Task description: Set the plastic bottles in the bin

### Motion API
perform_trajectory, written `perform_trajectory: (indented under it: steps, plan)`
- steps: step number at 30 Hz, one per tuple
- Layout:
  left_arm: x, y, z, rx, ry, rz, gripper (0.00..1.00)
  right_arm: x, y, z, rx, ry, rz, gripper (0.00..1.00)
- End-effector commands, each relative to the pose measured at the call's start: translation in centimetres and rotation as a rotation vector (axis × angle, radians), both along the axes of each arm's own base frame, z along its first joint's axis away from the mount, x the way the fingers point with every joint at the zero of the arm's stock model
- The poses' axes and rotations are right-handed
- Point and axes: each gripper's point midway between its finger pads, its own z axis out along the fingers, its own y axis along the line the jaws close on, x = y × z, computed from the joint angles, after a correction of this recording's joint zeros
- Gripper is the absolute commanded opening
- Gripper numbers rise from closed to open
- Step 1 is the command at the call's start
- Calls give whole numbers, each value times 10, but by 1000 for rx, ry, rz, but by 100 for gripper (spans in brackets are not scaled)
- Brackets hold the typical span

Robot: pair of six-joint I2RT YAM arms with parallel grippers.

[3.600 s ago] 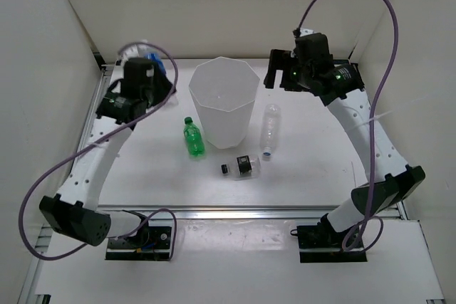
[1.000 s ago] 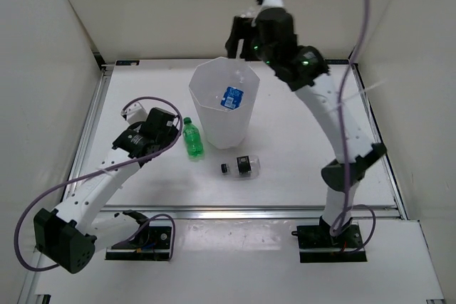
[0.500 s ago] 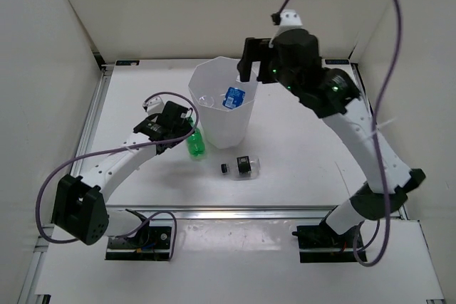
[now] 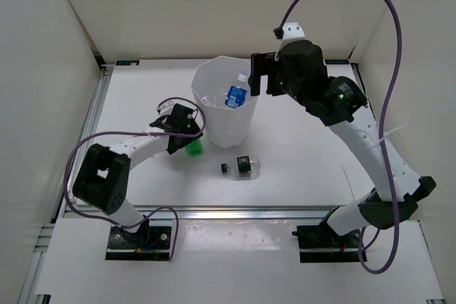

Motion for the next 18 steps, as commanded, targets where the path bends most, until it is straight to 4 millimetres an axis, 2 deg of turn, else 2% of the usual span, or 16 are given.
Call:
perform_trajectory:
  steps: [1, 2, 4, 7, 8, 11, 12, 13, 14, 15, 16, 17, 18]
  plan:
    - [13, -3, -5, -54, -19, -9, 100, -4, -16, 9, -3, -30, -6, 100]
    - [11, -5, -10, -59, -1, -16, 100, -4, -16, 4, -11, -21, -6, 100]
    - [4, 3, -31, -62, 63, -6, 93, -6, -18, 4, -10, -22, -6, 100]
    - [-4, 10, -42, -80, 106, 12, 84, -5, -20, 2, -13, -13, -7, 100]
    - [-3, 9, -39, -83, 97, 11, 83, -5, -20, -1, -20, -6, -6, 100]
    - [0, 17, -15, -110, 29, 32, 78, -3, -22, -1, -12, -3, -21, 100]
    - [-1, 18, -7, -112, 6, 22, 72, -3, -22, -5, -9, 8, -25, 100]
    - [2, 22, 17, -135, -56, 32, 67, -3, -22, -5, -9, 8, -25, 100]
    - [2, 27, 27, -144, -85, 43, 63, -2, -23, -5, 3, 15, -30, 100]
    - [1, 29, 38, -157, -108, 62, 63, -3, -23, -11, 2, 35, -36, 100]
    - [0, 33, 62, -185, -169, 76, 60, -1, -26, -11, 2, 35, -45, 100]
    - [-1, 35, 75, -185, -197, 83, 60, 1, -28, -18, 7, 54, -62, 100]
    - [-1, 38, 100, -214, -259, 97, 58, 3, -29, -21, 23, 72, -72, 100]
